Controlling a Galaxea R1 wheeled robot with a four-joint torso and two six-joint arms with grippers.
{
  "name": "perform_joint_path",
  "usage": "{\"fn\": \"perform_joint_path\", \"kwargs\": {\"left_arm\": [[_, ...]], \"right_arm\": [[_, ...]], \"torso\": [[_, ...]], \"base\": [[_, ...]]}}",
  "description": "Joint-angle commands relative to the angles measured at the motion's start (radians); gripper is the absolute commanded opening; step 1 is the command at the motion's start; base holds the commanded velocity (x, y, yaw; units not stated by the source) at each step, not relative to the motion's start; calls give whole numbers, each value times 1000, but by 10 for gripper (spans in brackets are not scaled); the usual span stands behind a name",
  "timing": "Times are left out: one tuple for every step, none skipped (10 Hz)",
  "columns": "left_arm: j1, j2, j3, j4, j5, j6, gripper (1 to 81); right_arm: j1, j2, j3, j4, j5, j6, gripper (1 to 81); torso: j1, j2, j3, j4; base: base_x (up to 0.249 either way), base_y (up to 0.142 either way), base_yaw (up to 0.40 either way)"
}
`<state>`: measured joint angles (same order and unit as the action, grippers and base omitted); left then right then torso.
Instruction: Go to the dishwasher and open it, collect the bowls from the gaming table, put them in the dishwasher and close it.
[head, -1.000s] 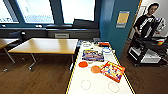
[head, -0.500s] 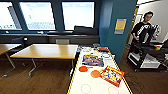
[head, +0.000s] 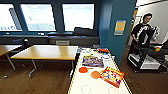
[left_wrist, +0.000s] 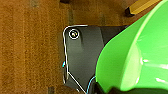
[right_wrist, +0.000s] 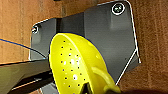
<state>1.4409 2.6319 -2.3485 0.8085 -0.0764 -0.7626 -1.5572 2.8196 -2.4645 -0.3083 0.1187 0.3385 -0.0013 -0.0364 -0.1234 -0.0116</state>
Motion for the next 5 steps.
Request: {"fn": "perform_joint_path", "kwargs": {"left_arm": [[-35,-1,-40,12,33,3,10],[-29,17,-69,18,32,3,10],[-24,34,-101,28,30,2,10],[-20,47,-129,32,30,3,10],[-12,53,-150,32,29,3,10]], "right_arm": [[28,17,-37,-25,-47,-6,10],[25,34,-62,-34,-51,-6,10],[22,46,-83,-40,-53,-6,10],[22,53,-97,-46,-53,-6,10],[19,54,-106,-52,-53,-6,10]], "torso": [[1,0,0,0],[1,0,0,0],[1,0,0,0],[1,0,0,0],[1,0,0,0]], "base": [[0,0,0],[0,0,0],[0,0,0],[0,0,0],[0,0,0]]}}
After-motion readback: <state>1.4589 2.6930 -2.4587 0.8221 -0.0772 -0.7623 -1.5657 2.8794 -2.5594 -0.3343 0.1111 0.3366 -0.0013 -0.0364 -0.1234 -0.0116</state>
